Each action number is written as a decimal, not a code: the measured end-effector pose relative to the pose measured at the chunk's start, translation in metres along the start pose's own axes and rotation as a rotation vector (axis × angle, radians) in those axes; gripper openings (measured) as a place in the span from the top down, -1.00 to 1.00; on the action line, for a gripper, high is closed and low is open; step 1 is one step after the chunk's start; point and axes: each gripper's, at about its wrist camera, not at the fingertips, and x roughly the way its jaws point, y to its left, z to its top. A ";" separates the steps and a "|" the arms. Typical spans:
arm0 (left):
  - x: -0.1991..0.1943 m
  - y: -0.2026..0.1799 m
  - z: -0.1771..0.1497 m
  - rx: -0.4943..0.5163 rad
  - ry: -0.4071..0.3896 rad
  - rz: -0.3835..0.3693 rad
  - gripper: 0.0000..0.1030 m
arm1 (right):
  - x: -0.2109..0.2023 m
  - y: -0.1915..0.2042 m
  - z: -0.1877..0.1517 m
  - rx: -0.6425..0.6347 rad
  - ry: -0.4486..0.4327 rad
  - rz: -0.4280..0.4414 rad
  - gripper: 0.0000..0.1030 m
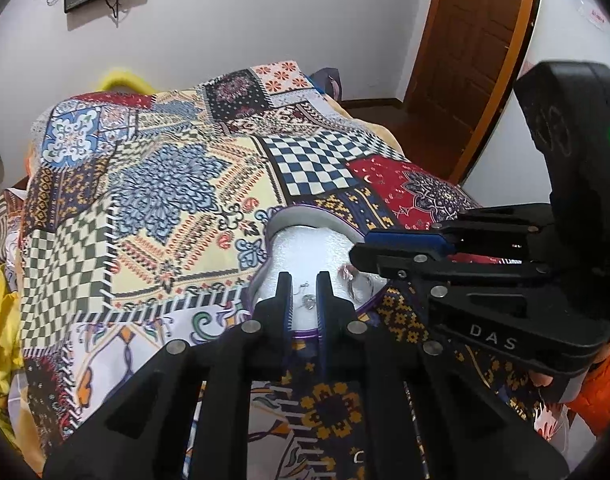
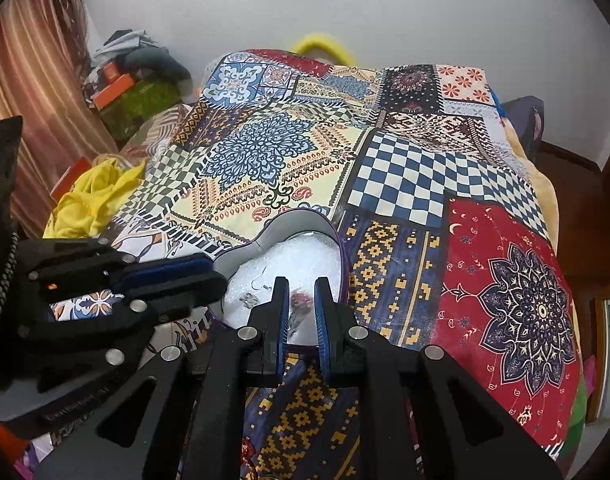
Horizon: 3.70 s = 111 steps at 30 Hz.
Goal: Organize jewelry
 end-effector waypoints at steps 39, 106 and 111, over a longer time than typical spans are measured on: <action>-0.063 -0.010 -0.080 -0.008 0.071 0.023 0.25 | -0.081 0.034 -0.080 -0.041 -0.078 -0.237 0.25; -0.069 0.000 -0.041 -0.011 -0.056 -0.033 0.84 | -0.084 0.059 -0.057 -0.076 -0.196 -0.176 0.61; -0.072 0.001 -0.025 -0.019 -0.093 -0.024 0.84 | -0.087 0.054 -0.042 -0.060 -0.234 -0.183 0.61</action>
